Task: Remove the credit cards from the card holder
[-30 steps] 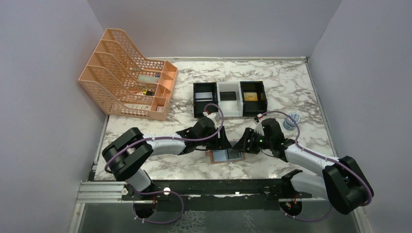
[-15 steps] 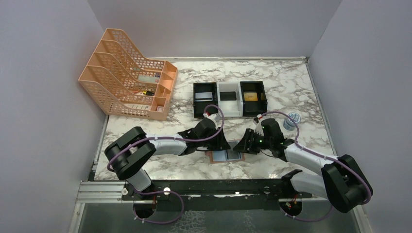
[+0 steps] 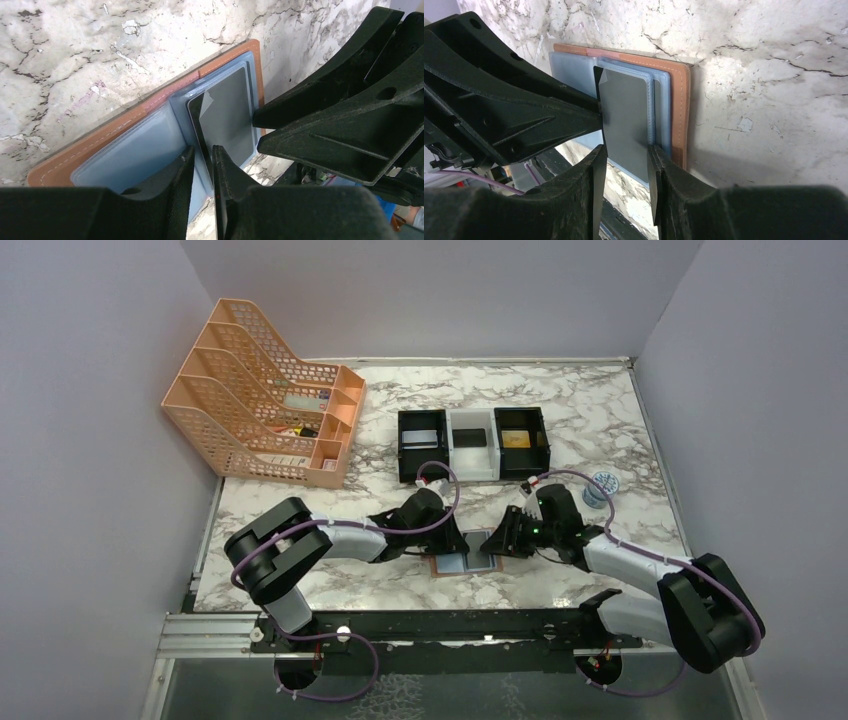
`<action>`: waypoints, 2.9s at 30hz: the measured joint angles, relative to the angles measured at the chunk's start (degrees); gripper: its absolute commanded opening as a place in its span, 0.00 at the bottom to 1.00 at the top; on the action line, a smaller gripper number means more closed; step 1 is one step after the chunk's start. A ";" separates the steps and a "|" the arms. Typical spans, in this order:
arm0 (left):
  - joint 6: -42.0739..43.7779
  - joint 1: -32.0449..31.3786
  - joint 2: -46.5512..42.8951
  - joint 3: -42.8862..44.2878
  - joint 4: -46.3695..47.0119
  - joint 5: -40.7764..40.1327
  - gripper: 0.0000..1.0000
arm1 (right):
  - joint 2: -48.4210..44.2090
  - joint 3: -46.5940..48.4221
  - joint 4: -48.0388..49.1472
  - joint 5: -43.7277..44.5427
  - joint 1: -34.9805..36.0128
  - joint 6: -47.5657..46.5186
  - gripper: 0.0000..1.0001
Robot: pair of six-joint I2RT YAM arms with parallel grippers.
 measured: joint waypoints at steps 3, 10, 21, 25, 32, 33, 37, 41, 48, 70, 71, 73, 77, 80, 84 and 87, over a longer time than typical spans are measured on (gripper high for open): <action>-0.26 0.00 0.00 -0.13 0.37 -0.02 0.17 | 0.20 0.04 0.00 -0.13 0.00 -0.02 0.34; -0.85 0.00 -0.22 -1.97 3.28 -0.24 0.08 | 1.44 0.92 -0.28 -0.81 0.00 -0.46 0.33; -1.75 0.11 -1.03 -3.21 5.03 -0.68 0.00 | 2.12 1.16 -0.48 -1.05 0.00 -1.07 0.28; -2.12 0.11 -1.79 -3.85 5.49 -0.83 0.00 | 1.95 1.62 -1.97 -1.01 0.00 -1.25 0.27; -2.75 0.11 -1.95 -4.22 5.79 -0.94 0.00 | 0.04 3.93 -4.44 -0.85 0.00 -2.58 0.27; -2.80 0.11 -1.95 -4.22 5.81 -0.94 0.00 | -0.39 4.00 -4.39 -0.94 0.00 -2.62 0.27; -2.82 0.11 -2.12 -4.26 5.81 -0.96 0.00 | -0.31 4.00 -3.34 -2.38 0.00 -2.64 0.27; -2.84 0.11 -2.14 -4.26 5.84 -0.96 0.01 | 2.99 4.00 -1.33 -4.13 0.00 -2.64 0.26; -2.80 0.13 -2.16 -4.26 5.73 -1.01 0.19 | 6.99 4.50 -1.68 -3.63 0.00 -3.06 0.25; -7.50 0.13 -3.13 -9.44 10.71 -0.90 0.22 | 7.91 4.48 -0.28 -3.37 0.00 -2.67 0.25; -7.52 0.13 -2.91 -9.44 10.84 -0.90 0.22 | 7.91 4.48 -0.28 -3.37 0.00 -2.64 0.25; -7.65 0.13 -2.60 -9.44 11.15 -0.90 0.21 | 7.91 4.48 -0.28 -3.37 0.00 -2.64 0.25; -7.96 0.13 -1.90 -9.44 12.22 -0.83 0.21 | 7.91 4.48 -0.28 -3.37 0.00 -2.60 0.25; -8.20 0.13 -0.90 -9.42 13.66 -0.50 0.20 | 7.91 4.42 -0.17 -3.37 0.00 -2.58 0.25; -8.46 0.22 0.52 -9.31 15.82 0.48 0.14 | 8.02 4.42 -0.04 -3.41 0.00 -2.58 0.25; -8.81 0.39 1.07 -9.31 16.50 0.76 0.05 | 8.17 4.42 0.20 -3.41 0.00 -2.58 0.25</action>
